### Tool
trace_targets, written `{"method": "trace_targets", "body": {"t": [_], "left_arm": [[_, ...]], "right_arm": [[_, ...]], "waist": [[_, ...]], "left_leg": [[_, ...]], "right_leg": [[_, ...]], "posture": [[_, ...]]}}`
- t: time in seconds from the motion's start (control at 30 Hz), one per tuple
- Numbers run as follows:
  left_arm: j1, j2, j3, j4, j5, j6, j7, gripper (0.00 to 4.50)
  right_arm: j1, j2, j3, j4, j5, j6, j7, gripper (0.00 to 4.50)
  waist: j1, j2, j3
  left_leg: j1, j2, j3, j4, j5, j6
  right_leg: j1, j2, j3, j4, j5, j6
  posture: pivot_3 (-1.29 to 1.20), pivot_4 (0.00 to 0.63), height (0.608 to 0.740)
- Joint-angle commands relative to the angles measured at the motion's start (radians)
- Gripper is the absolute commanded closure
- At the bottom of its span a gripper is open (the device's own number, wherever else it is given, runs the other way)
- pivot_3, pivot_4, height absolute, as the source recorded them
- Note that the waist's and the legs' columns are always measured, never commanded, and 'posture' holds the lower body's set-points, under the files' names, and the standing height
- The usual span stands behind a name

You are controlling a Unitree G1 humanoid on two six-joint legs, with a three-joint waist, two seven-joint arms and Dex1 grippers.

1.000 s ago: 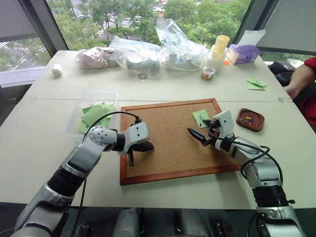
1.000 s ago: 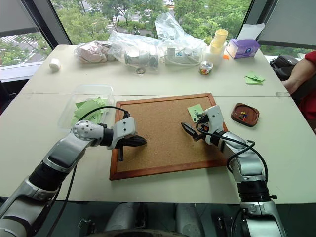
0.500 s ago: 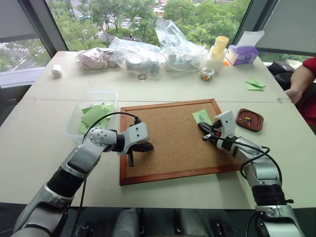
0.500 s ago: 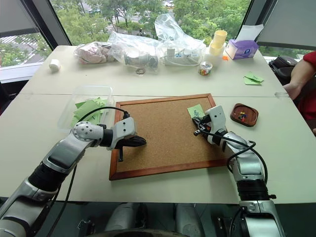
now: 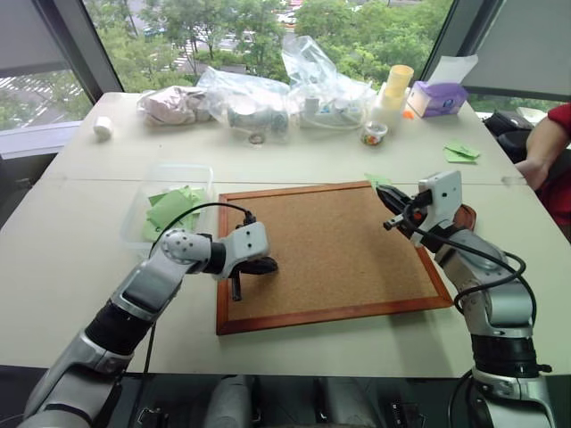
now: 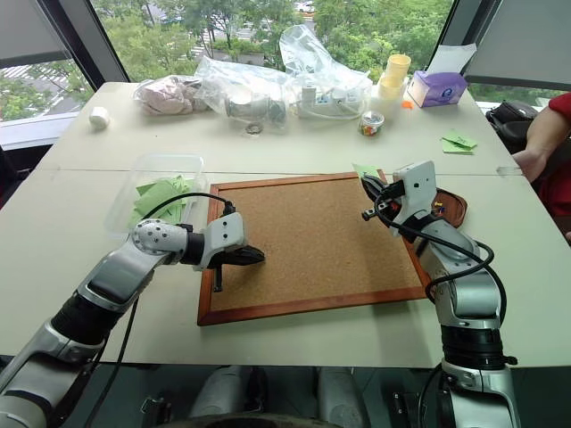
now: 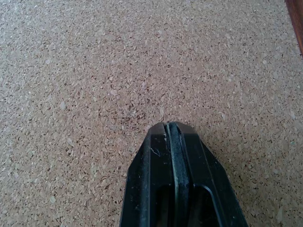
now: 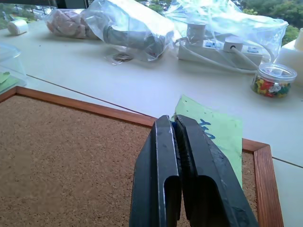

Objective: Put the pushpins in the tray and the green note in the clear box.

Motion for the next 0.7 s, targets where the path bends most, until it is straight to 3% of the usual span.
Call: {"method": "trace_targets", "body": {"t": [0.03,0.17,0.27,0.37,0.43,0.5,0.57,0.7], "left_arm": [[-0.055,-0.076,0.122,-0.007,-0.182,0.144,-0.004,3.51],[-0.136,-0.131,0.238,0.037,-0.293,0.228,0.029,1.65],[-0.235,-0.223,0.341,0.11,-0.385,0.328,0.13,0.06],[-0.296,-0.294,0.397,0.176,-0.42,0.41,0.23,0.06],[-0.365,-0.396,0.483,0.305,-0.464,0.516,0.36,0.06],[-0.459,-0.53,0.647,0.53,-0.559,0.61,0.504,0.06],[-0.475,-0.564,0.625,0.621,-0.534,0.59,0.496,0.06],[-0.427,-0.549,0.433,0.613,-0.433,0.463,0.363,0.06]], "right_arm": [[-0.002,-0.034,-0.007,-0.083,0.012,0.014,0.013,4.5],[-0.015,-0.065,-0.014,-0.096,0.019,0.028,0.033,4.5],[-0.029,-0.098,-0.012,-0.098,0.029,0.037,0.061,4.5],[-0.035,-0.114,-0.009,-0.095,0.034,0.04,0.077,4.5],[-0.04,-0.127,-0.003,-0.089,0.034,0.04,0.095,4.5],[-0.04,-0.144,0.002,-0.098,0.044,0.048,0.12,4.5],[-0.046,-0.15,0.005,-0.099,0.043,0.051,0.125,4.5],[-0.061,-0.149,0.0,-0.089,0.039,0.057,0.125,4.5]], "waist": [[0.001,0.0,0.0],[-0.003,-0.001,0.001],[-0.007,0.0,0.001],[-0.005,0.0,0.001],[-0.002,-0.001,0.001],[0.0,-0.001,0.001],[-0.002,-0.002,0.001],[-0.012,-0.001,0.002]], "left_leg": [[-0.001,0.0,0.0,0.0,0.0,0.0],[-0.008,0.0,-0.001,0.002,0.0,0.0],[-0.008,0.0,-0.001,0.001,0.0,0.0],[-0.008,-0.001,-0.002,0.002,0.0,0.0],[-0.008,-0.001,-0.002,0.002,0.0,0.0],[-0.008,-0.002,-0.003,0.002,0.0,0.0],[-0.009,-0.003,-0.005,0.002,0.0,0.0],[-0.009,-0.006,-0.004,-0.001,0.0,0.0]], "right_leg": [[-0.001,0.0,0.0,0.0,0.0,0.0],[-0.007,0.0,0.0,0.001,0.0,0.0],[-0.007,0.001,0.0,0.001,0.0,0.0],[-0.007,0.001,-0.001,0.0,0.0,0.0],[-0.007,0.001,0.0,0.0,0.0,0.0],[-0.007,0.001,-0.001,0.0,0.0,0.001],[-0.006,0.0,-0.001,0.0,0.0,0.001],[-0.008,0.0,0.0,-0.003,0.0,0.001]], "posture": [[0.0,0.15,0.735],[0.0,0.15,0.735],[0.0,0.15,0.735],[0.0,0.15,0.735],[0.0,0.15,0.735],[0.0,0.15,0.735],[0.0,0.15,0.735],[0.0,0.15,0.735]]}}
